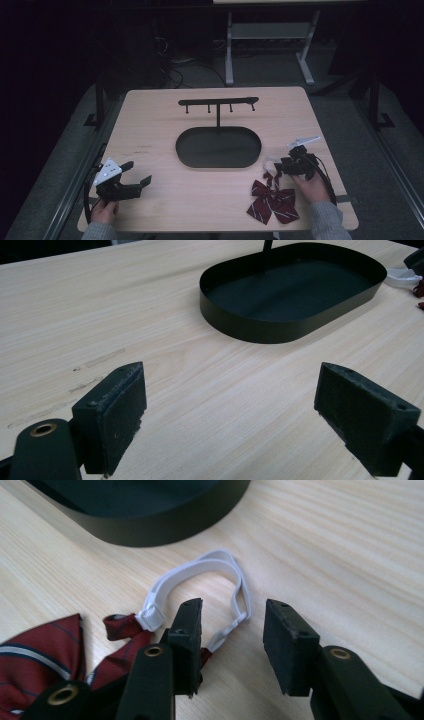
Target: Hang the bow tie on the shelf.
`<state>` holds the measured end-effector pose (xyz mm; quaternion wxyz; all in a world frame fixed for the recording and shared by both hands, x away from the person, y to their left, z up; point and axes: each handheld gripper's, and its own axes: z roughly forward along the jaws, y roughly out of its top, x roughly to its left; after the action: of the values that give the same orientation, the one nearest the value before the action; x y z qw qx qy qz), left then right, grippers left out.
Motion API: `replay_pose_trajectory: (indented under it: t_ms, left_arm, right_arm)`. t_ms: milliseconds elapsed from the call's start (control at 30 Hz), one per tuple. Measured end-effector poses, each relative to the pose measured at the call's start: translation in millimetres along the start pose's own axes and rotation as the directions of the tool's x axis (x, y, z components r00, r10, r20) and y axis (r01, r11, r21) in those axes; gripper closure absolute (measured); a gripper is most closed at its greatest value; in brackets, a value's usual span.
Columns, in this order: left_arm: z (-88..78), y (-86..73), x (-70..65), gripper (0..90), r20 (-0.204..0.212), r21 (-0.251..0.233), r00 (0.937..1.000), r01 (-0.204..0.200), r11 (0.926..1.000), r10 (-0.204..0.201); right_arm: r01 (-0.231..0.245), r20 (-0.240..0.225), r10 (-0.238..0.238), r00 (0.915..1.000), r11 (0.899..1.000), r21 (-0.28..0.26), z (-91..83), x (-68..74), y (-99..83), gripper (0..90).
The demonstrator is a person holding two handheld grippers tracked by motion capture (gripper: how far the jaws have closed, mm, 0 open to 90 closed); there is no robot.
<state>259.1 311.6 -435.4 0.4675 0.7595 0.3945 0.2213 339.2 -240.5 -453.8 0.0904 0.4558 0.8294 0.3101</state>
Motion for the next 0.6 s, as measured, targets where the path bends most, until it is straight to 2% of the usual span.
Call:
replay_pose_trajectory:
  t_ms: [133,600]
  left_arm:
    - [0.0,0.2,-0.1,12.8,0.001,0.0,1.0,0.0,1.0,0.0]
    - [0.2,0.3,-0.4,12.8,0.006,0.001,1.0,-0.003,1.0,0.003]
  right_arm:
    - [0.002,0.012,-0.002,0.9999,1.0,0.022,4.8,1.4,-2.7,62.4]
    - [0.025,0.044,-0.025,0.9987,1.0,0.004,3.5,3.8,-7.7,76.5]
